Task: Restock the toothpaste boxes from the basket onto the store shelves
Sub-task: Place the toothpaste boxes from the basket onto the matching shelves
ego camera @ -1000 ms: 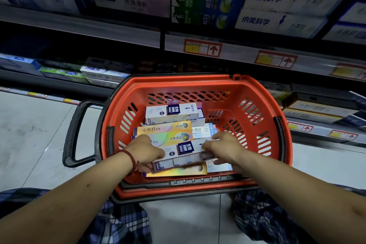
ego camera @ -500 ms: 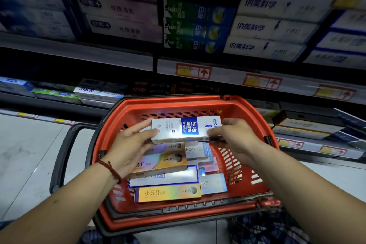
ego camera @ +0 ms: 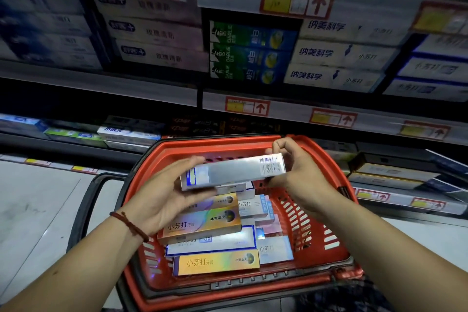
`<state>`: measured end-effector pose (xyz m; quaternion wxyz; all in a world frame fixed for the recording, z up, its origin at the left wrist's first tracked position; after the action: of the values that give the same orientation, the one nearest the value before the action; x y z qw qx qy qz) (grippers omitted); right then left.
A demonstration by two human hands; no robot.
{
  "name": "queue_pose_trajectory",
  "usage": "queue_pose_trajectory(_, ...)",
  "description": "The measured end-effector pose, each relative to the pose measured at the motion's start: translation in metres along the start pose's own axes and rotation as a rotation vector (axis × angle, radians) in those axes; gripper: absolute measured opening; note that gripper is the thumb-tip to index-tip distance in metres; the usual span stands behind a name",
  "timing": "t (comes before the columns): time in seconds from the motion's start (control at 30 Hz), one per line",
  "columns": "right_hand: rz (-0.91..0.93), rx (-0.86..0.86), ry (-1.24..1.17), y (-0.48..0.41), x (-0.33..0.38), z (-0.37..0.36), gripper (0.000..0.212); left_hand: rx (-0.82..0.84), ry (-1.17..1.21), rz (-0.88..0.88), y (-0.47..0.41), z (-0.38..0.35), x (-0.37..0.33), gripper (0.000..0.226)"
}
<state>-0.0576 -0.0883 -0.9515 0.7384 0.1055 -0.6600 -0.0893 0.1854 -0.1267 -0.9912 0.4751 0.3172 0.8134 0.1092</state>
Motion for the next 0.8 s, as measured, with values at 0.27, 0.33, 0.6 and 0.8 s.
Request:
queue_pose_trajectory(0.27,-0.126,0.107,-0.387,0.002,-0.002,-0.009,0.063,0.054,-0.097,-0.087,0.002,-0.005,-0.009,0.058)
queue_pose_trajectory(0.33,-0.130,0.095,-0.466,0.001,-0.002,-0.012,0.054,0.059,-0.091,-0.135,0.002,-0.004,-0.012,0.061)
queue_pose_trajectory(0.6,-0.098,0.014,-0.708,0.000,-0.004,-0.013,0.051,0.067,0.033,-0.211,0.002,-0.008,-0.015,0.044)
queue_pose_trajectory(0.8,-0.065,-0.008,-0.757,0.002,-0.003,-0.009,0.046,0.010,-0.034,-0.244,0.004,-0.012,-0.018,0.036)
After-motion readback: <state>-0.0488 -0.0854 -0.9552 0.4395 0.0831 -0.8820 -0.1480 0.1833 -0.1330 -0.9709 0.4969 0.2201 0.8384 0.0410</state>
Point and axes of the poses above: each hand's wrist, its own y-axis away from the middle knuckle, its own z-axis out of the back of the hand, x = y × z, the point moved 6 cm from there along -y, towards the middle knuckle, and after that the axes turned 7 degrees about x, right-handed, at the moved point
